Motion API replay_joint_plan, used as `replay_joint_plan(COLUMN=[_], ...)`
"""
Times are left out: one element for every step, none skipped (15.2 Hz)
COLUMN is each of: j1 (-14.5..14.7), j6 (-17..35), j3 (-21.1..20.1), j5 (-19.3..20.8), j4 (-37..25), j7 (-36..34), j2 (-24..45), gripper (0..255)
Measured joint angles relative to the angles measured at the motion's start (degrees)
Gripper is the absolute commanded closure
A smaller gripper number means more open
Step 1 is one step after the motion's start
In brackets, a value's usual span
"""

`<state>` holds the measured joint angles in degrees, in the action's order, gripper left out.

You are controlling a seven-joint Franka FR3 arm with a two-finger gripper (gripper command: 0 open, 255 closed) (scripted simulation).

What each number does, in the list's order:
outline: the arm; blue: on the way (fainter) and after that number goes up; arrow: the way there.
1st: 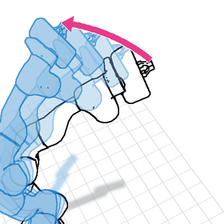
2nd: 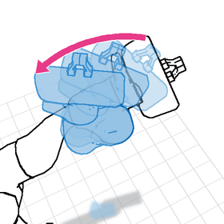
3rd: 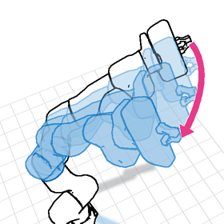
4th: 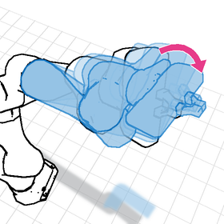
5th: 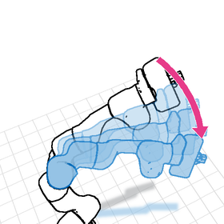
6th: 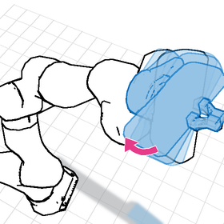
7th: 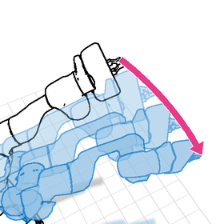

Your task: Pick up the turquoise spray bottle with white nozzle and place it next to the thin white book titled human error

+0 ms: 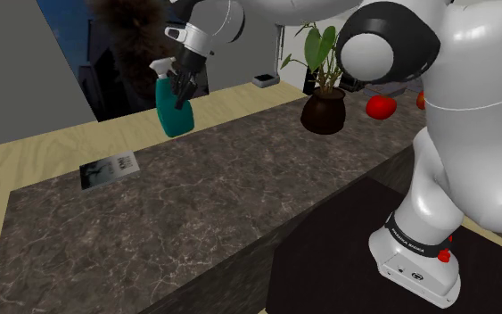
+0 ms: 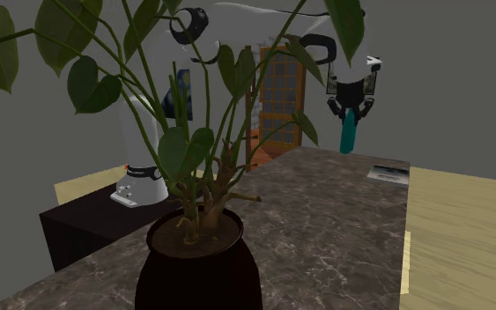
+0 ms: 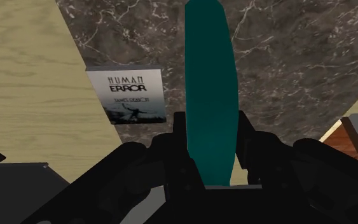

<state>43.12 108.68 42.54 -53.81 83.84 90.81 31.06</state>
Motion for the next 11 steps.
replay_joint_plan(j1=[-0.63, -0.54, -1.06, -1.44, -1.80, -2.51, -2.87, -3.15, -4.23, -4.99, -5.86], j6=[-0.07, 0.34, 0.63, 0.82, 0.91, 0.74, 0.86, 1.01, 0.50, 0.20, 0.04], j3=[-0.74, -1.21, -2.04, -2.68, -3.25, -3.88, -4.40, -4.87, -5.55, -6.15, -6.66], j5=[-0.84, -1.29, -2.16, -2.77, -3.27, -3.81, -4.20, -4.54, -4.94, -5.22, -5.55], j4=[-2.33, -3.29, -5.54, -7.44, -9.47, -12.24, -14.35, -16.34, -20.55, -24.40, -27.21], j7=[-0.73, -1.31, -2.04, -2.71, -3.54, -4.56, -5.45, -6.33, -7.95, -9.65, -10.50], j2=[1.98, 3.05, 5.19, 6.95, 8.62, 10.66, 12.33, 13.90, 16.57, 19.05, 21.09], gripper=[255, 255, 255, 255, 255, 255, 255, 255, 255, 255, 255])
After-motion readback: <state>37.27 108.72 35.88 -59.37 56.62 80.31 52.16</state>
